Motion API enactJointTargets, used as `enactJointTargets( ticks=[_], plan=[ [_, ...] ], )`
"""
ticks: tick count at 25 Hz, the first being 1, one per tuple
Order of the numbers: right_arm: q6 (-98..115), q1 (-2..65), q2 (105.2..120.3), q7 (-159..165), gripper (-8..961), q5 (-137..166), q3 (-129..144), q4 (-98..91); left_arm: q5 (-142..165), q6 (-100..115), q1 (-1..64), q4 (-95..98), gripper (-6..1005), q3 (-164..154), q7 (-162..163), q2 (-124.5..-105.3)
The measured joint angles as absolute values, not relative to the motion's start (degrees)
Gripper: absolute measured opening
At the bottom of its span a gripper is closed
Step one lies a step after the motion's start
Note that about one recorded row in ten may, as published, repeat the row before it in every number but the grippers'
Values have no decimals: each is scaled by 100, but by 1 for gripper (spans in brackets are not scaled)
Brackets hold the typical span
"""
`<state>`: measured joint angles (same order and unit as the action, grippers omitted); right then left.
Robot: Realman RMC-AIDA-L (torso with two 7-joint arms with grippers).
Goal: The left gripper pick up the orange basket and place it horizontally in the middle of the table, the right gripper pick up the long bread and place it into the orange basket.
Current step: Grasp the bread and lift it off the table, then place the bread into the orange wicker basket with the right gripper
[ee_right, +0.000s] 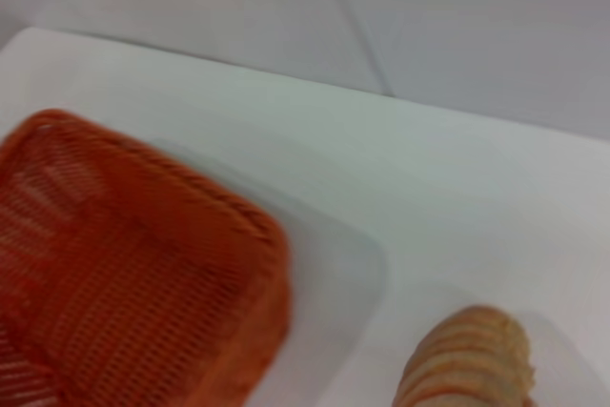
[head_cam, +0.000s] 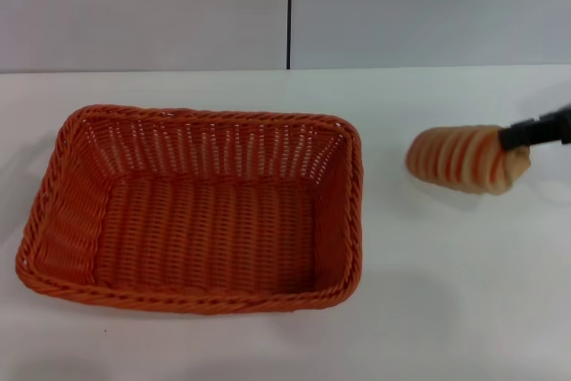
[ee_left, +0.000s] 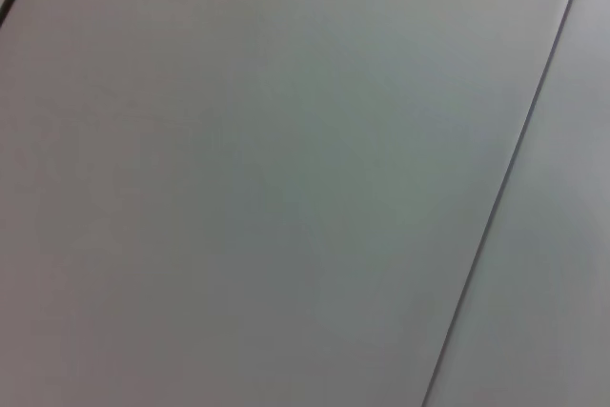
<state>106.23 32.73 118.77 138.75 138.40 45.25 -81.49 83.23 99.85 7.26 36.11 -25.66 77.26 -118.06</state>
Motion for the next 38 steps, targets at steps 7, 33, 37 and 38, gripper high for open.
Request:
enactJointTargets(
  ticks=[7,33,37,38],
  plan=[
    [10770,3236,11951,14579,179,13635,5418,-9676,8323,9985,764,3501,757,-2566,7726,-11804],
    [10706,3725,11916,14570,69,12019,6698,-10182,8323,10002,836,3324,752,-2557,7681,-11812],
    [10586,3770,11907,14270,65,11733,6856,-9796,8323,9999,843,3270,752,-2558,7675,-11808],
    [10551,3775,11905,14132,64,11643,6895,-9637,8324,9997,844,3268,752,-2558,7673,-11807]
  ],
)
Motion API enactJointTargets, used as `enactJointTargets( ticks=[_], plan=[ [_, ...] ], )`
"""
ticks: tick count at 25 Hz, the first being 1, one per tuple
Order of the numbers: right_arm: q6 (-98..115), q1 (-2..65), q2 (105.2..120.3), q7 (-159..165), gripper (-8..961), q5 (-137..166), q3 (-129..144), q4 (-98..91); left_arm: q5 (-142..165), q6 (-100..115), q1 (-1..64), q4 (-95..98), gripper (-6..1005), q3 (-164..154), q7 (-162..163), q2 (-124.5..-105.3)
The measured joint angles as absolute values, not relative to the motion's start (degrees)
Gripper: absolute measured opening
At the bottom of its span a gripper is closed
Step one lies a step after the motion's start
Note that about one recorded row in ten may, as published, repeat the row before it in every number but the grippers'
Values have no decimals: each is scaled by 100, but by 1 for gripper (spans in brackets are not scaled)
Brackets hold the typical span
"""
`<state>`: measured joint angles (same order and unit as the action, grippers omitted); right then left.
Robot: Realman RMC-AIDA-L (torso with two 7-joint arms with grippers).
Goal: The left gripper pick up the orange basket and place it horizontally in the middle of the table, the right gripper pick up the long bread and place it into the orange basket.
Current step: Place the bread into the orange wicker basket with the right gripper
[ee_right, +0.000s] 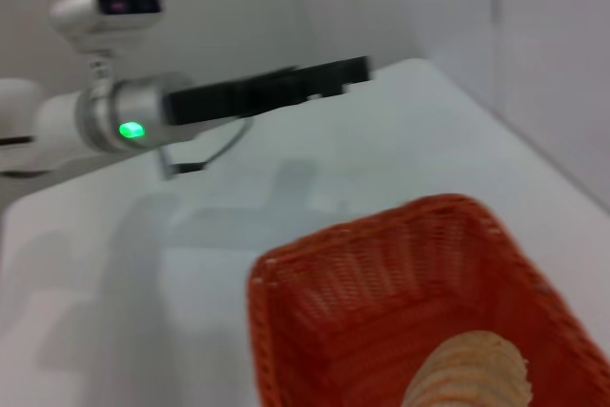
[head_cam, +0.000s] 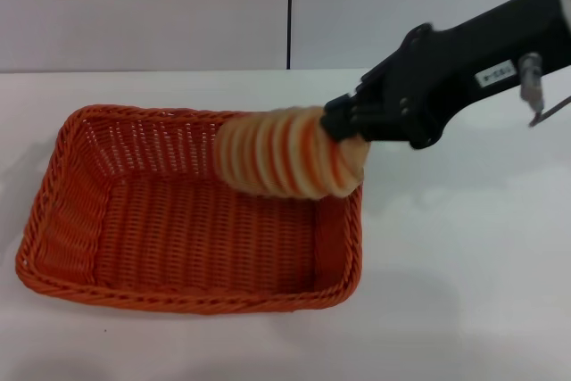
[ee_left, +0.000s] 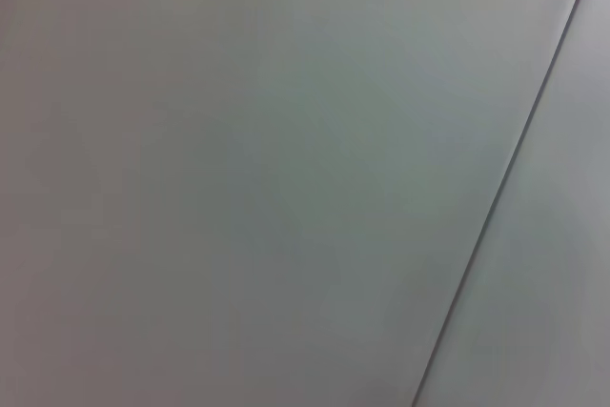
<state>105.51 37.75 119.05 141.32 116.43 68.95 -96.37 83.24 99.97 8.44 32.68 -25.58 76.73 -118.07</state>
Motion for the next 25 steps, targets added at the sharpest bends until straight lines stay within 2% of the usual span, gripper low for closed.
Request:
enactJointTargets(
  ticks=[9,20,25],
  plan=[
    [10202,3936,11887,12539,59,11134,7004,-7796,8332,9985,844,3268,753,-2558,7667,-11804],
    [9563,4003,11874,11506,56,11023,6956,-6596,8330,9964,843,3269,753,-2558,7658,-11803],
    [9435,3967,11878,11478,133,11018,6957,-6524,8329,9961,843,3269,753,-2558,7650,-11803]
  ],
)
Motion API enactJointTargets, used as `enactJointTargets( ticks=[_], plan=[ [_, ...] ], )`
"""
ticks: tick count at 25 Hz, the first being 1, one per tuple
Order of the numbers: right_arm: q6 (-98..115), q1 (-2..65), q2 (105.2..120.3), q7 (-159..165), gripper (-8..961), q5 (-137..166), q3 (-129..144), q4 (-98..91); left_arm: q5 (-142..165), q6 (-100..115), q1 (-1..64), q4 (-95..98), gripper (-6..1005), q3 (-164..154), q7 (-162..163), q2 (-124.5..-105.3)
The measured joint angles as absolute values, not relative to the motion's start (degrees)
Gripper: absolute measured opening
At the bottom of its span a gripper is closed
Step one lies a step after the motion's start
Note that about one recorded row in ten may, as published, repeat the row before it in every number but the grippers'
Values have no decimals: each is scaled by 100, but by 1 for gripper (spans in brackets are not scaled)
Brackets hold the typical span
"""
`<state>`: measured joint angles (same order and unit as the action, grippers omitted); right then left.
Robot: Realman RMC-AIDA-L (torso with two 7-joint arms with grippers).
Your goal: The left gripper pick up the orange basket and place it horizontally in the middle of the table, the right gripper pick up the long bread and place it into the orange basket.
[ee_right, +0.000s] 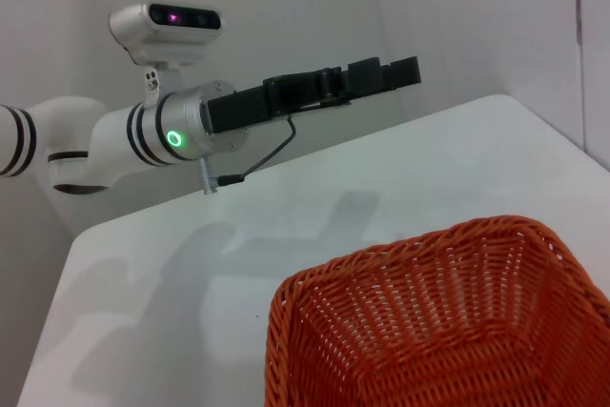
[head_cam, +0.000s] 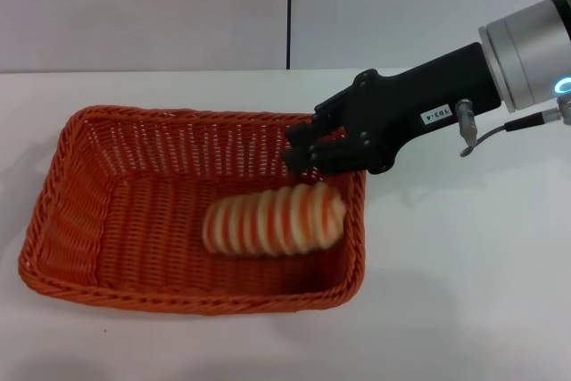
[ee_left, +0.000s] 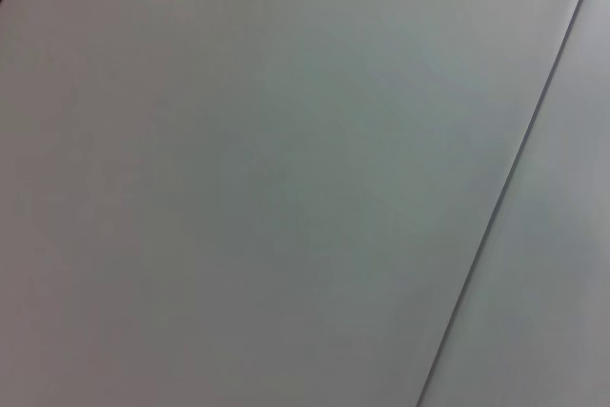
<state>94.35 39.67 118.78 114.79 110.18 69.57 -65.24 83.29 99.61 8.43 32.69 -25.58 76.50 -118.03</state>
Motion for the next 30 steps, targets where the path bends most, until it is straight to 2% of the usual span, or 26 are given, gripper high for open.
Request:
enactJointTargets(
  ticks=[1,4,11,13,14,15,19,22,24,30],
  plan=[
    [9432,3961,11879,11462,148,11018,6949,-6511,8329,9961,843,3269,753,-2558,7650,-11803],
    [9361,3930,11882,11431,376,11018,6931,-6505,8327,9952,848,3270,753,-2558,7643,-11803],
    [9293,3556,11896,11790,531,11015,6490,-7193,8322,9939,840,3270,752,-2557,7521,-11803],
    [9167,3267,11902,11999,575,11015,6308,-7620,8322,9940,818,3269,752,-2533,7377,-11804],
    [8810,2845,11905,12118,597,11020,6215,-8043,8322,9941,809,3254,752,-2516,7289,-11806],
    [8810,2845,11905,12118,621,11020,6215,-8043,8322,9944,799,3221,752,-2487,7172,-11806],
    [7576,1768,11972,11707,716,10786,6030,-8341,8322,9974,735,2911,753,-2239,6396,-11797],
    [7146,1457,11972,11082,714,10199,5947,-7918,8322,9973,673,2778,753,-2099,6027,-11796],
    [6664,1128,11942,9737,712,8948,5898,-6989,8322,9970,635,2641,753,-1905,5806,-11795],
    [6801,852,11932,6749,711,6233,5785,-5070,8322,9986,568,2104,752,-1093,5097,-11793]
  ],
)
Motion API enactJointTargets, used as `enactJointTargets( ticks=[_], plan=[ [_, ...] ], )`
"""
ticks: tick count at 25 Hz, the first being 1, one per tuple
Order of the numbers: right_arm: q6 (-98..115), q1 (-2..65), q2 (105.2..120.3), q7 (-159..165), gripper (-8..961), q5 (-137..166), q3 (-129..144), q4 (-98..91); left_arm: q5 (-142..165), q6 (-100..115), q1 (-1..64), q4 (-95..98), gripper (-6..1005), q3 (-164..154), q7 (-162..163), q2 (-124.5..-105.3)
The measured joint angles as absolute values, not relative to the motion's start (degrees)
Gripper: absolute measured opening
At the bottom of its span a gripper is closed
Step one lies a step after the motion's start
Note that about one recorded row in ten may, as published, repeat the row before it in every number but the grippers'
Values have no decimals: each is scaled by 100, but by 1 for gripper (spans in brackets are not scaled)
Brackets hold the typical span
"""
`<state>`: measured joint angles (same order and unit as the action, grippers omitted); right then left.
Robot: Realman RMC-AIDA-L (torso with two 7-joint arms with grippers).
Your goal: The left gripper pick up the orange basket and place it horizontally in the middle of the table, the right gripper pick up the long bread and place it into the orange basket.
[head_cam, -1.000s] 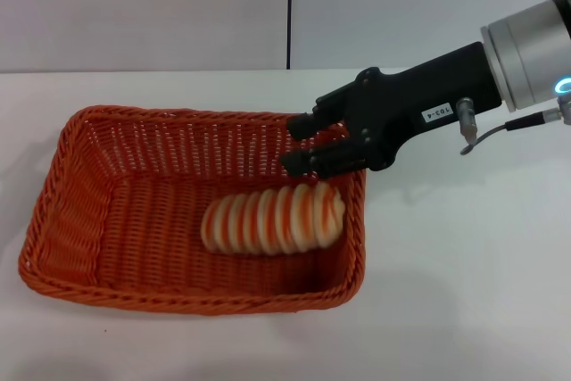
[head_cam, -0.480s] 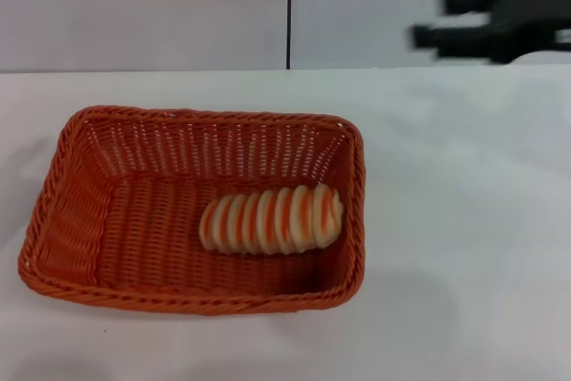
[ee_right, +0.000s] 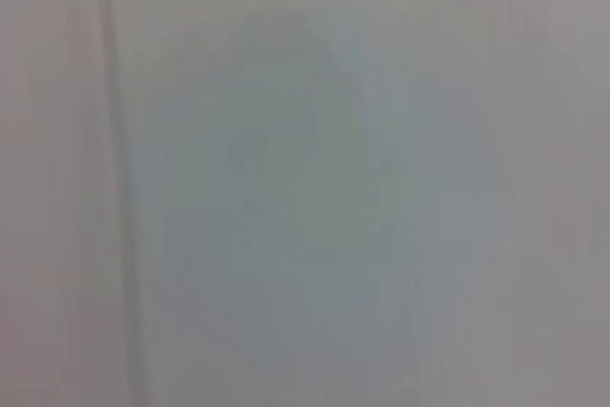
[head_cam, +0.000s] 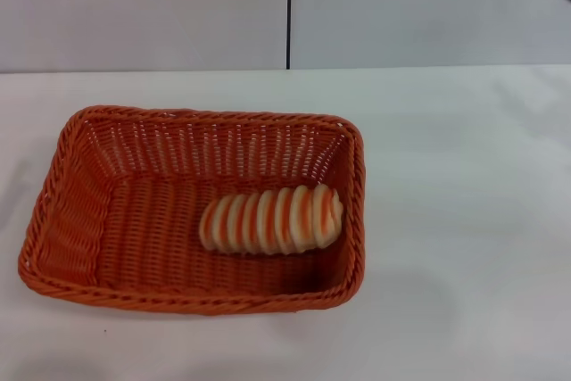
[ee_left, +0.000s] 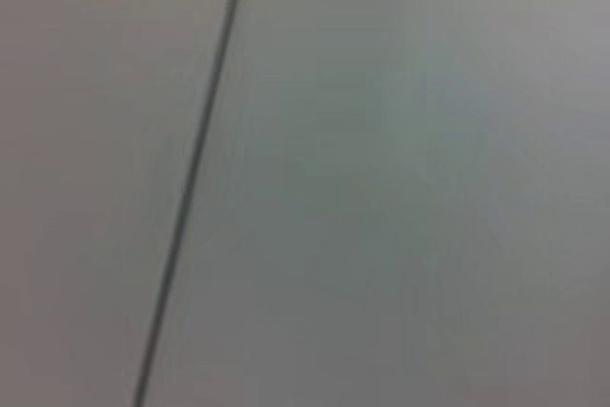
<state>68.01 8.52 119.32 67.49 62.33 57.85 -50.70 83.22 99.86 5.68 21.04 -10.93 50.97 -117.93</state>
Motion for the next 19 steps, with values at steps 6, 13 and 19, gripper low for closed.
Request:
enactJointTargets(
  ticks=[6,13,19],
  plan=[
    [8113,1128,11956,3647,711,3430,5846,-2410,8321,9990,535,1689,752,-828,4217,-11805],
    [9001,1798,11948,2471,711,1955,5804,-282,8308,9992,537,1289,752,-446,3700,-11811],
    [8994,1803,11955,2263,711,1901,5692,-12,8307,9900,558,884,752,-25,2947,-11820]
  ],
)
